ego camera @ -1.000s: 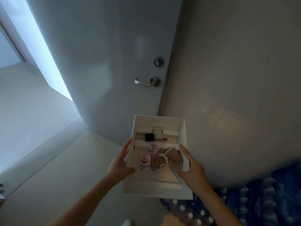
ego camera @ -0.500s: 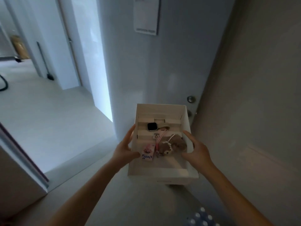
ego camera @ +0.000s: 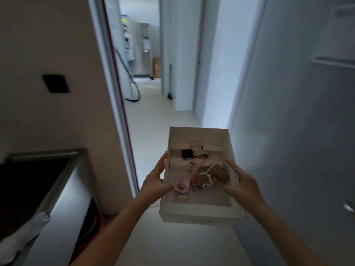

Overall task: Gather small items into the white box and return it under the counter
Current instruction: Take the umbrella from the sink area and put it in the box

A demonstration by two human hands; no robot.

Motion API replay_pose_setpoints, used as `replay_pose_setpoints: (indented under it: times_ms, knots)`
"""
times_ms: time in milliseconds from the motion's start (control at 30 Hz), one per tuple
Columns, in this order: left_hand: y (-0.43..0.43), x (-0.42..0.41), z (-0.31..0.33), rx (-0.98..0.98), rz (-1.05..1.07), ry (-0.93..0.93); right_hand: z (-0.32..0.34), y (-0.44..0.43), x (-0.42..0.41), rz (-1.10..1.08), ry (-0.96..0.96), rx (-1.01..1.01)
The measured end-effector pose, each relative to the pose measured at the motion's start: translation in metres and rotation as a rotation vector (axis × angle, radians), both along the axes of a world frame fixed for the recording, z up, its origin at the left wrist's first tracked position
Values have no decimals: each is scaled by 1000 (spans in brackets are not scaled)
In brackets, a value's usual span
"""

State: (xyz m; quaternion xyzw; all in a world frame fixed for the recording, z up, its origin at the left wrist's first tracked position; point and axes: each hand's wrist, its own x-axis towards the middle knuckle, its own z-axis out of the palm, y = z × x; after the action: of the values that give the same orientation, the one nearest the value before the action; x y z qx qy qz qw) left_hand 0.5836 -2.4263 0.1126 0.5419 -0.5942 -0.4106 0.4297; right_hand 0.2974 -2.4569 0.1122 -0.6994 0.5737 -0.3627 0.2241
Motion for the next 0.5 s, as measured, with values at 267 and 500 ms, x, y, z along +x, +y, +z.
replay_pose_setpoints:
  times_ms: [267, 500]
  knots:
    - [-19, 84, -17, -6, 405, 22, -10, -116, 120, 421, -16, 44]
    - [-24, 95, -21, 77, 808, -39, -18, -207, 197, 749, 45, 66]
